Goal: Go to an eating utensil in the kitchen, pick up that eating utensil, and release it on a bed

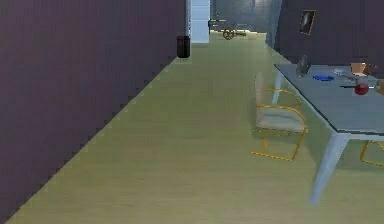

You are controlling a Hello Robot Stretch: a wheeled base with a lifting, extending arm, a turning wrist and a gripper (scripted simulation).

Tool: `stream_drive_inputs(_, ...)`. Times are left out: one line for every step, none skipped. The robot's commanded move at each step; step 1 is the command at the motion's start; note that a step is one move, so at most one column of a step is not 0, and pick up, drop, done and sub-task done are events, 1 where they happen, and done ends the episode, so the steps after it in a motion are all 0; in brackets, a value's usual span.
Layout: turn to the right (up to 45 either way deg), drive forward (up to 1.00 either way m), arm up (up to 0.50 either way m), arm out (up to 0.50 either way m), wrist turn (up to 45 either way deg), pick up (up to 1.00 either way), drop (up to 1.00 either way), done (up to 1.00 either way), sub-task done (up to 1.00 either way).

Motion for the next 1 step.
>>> stream_drive_inputs(0.0, 1.0, 0.0, 0.0, 0.0, 0.0, 0.0, 0.0, 0.0)
